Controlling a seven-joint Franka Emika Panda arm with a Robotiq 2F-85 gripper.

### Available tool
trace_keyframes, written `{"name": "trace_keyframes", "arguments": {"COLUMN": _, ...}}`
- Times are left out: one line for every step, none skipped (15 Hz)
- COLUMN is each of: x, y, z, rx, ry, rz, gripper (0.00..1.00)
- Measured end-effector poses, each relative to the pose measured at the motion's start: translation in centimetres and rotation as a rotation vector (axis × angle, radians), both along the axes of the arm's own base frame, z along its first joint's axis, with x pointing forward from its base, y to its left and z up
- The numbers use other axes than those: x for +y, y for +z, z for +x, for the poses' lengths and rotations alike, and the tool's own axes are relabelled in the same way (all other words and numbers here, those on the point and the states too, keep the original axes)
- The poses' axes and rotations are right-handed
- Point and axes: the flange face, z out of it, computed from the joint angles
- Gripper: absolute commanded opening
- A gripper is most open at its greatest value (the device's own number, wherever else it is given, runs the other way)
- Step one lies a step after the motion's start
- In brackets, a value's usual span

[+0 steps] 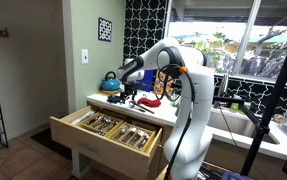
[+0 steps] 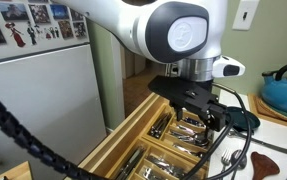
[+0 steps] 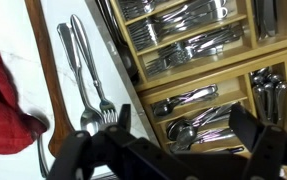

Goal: Put the silver fork on the right side of the open drawer then put the silver spoon on the left side of the open drawer.

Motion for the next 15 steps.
{"name": "trace_keyframes", "arguments": {"x": 0.0, "y": 0.0, "z": 0.0, "rx": 0.0, "ry": 0.001, "rz": 0.0, "gripper": 1.0}}
{"name": "trace_keyframes", "arguments": {"x": 0.0, "y": 0.0, "z": 0.0, "rx": 0.0, "ry": 0.001, "rz": 0.0, "gripper": 1.0}}
{"name": "trace_keyframes", "arguments": {"x": 0.0, "y": -0.2, "z": 0.0, "rx": 0.003, "ry": 0.0, "rz": 0.0, "gripper": 1.0}}
{"name": "trace_keyframes", "arguments": {"x": -0.2, "y": -0.4, "z": 0.0, "rx": 0.01, "ry": 0.003, "rz": 0.001, "gripper": 1.0}}
{"name": "trace_keyframes", "arguments": {"x": -0.4, "y": -0.6, "z": 0.0, "rx": 0.016, "ry": 0.005, "rz": 0.001, "gripper": 1.0}}
{"name": "trace_keyframes", "arguments": {"x": -0.7, "y": -0.8, "z": 0.0, "rx": 0.02, "ry": 0.008, "rz": 0.0, "gripper": 1.0}}
{"name": "trace_keyframes", "arguments": {"x": -1.1, "y": -1.0, "z": 0.1, "rx": 0.024, "ry": 0.011, "rz": -0.001, "gripper": 1.0}}
{"name": "trace_keyframes", "arguments": {"x": -1.6, "y": -1.2, "z": 0.1, "rx": 0.028, "ry": 0.017, "rz": -0.003, "gripper": 1.0}}
{"name": "trace_keyframes", "arguments": {"x": -2.0, "y": -1.4, "z": 0.2, "rx": 0.033, "ry": 0.024, "rz": -0.005, "gripper": 1.0}}
{"name": "trace_keyframes", "arguments": {"x": -2.5, "y": -1.7, "z": 0.1, "rx": 0.039, "ry": 0.031, "rz": -0.006, "gripper": 1.0}}
{"name": "trace_keyframes", "arguments": {"x": -3.0, "y": -2.0, "z": 0.1, "rx": 0.046, "ry": 0.035, "rz": -0.007, "gripper": 1.0}}
{"name": "trace_keyframes", "arguments": {"x": -3.6, "y": -2.4, "z": 0.0, "rx": 0.053, "ry": 0.04, "rz": -0.007, "gripper": 1.0}}
{"name": "trace_keyframes", "arguments": {"x": -4.1, "y": -2.8, "z": -0.1, "rx": 0.062, "ry": 0.044, "rz": -0.004, "gripper": 1.0}}
{"name": "trace_keyframes", "arguments": {"x": -4.6, "y": -3.2, "z": -0.1, "rx": 0.072, "ry": 0.046, "rz": 0.001, "gripper": 1.0}}
{"name": "trace_keyframes", "arguments": {"x": -5.0, "y": -3.8, "z": -0.1, "rx": 0.082, "ry": 0.048, "rz": 0.008, "gripper": 1.0}}
